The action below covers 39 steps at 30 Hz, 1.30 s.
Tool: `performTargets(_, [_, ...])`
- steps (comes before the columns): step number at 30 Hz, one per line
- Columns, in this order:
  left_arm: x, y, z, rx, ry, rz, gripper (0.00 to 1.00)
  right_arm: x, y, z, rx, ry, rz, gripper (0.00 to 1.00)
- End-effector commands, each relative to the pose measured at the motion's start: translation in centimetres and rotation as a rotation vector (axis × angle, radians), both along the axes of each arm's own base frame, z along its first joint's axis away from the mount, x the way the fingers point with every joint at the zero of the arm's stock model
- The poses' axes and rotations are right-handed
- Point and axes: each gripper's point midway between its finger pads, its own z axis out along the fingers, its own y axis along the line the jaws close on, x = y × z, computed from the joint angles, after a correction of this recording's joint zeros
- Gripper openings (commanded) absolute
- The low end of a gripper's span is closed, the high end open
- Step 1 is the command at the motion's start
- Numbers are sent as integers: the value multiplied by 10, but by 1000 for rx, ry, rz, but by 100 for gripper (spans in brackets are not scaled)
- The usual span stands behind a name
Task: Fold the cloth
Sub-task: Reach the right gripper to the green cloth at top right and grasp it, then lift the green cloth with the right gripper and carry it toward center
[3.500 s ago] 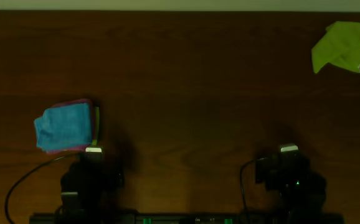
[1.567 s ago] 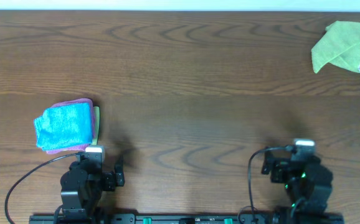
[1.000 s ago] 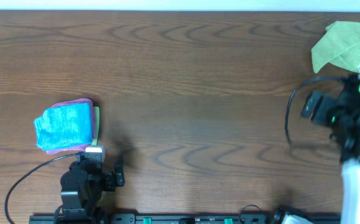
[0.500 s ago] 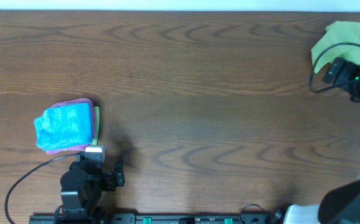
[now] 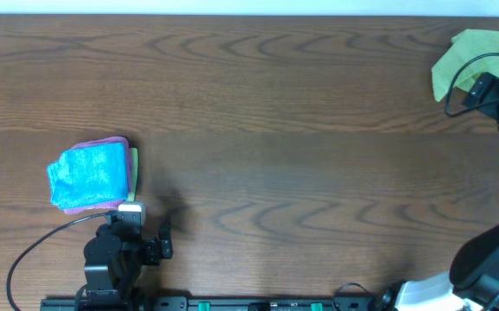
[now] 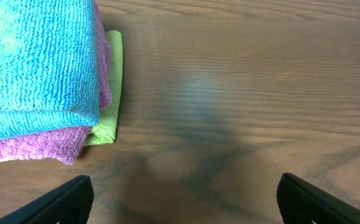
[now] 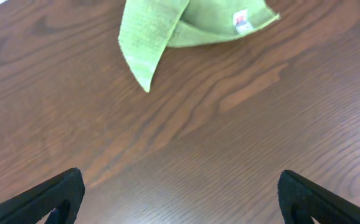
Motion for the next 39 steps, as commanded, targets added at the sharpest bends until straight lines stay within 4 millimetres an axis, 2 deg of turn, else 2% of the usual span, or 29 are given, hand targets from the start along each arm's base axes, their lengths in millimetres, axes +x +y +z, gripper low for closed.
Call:
performTargets(1, [-5,1,-9,20,31,-7,95,5,-14,12,-53,-33,-17,99])
performTargets(5, [-5,1,-9,20,31,-7,95,14,-26,19,-66,-95,-93,99])
performTargets(8, [-5,1,-9,20,31,-7,95,27,-34,16,-66,-126,-118,99])
performTargets(11, [-5,1,-9,20,31,-7,95,40,-41,4,-48,-99,-120,99])
performTargets(17, [-5,1,-9,20,31,-7,95,73,-57,-34,4,1,-119,99])
performTargets(23, [-5,1,-9,20,31,-7,95,112,-64,-57,33,-33,-108,99])
performTargets(27, [-5,1,-9,20,32,-7,95,131,-60,-71,91,-85,-107,99])
performTargets(31, [-5,1,-9,20,31,-7,95,144,-51,-97,186,-104,-107,99])
performTargets(39, [-5,1,-9,20,31,-7,95,156,-34,-142,269,-78,-87,97])
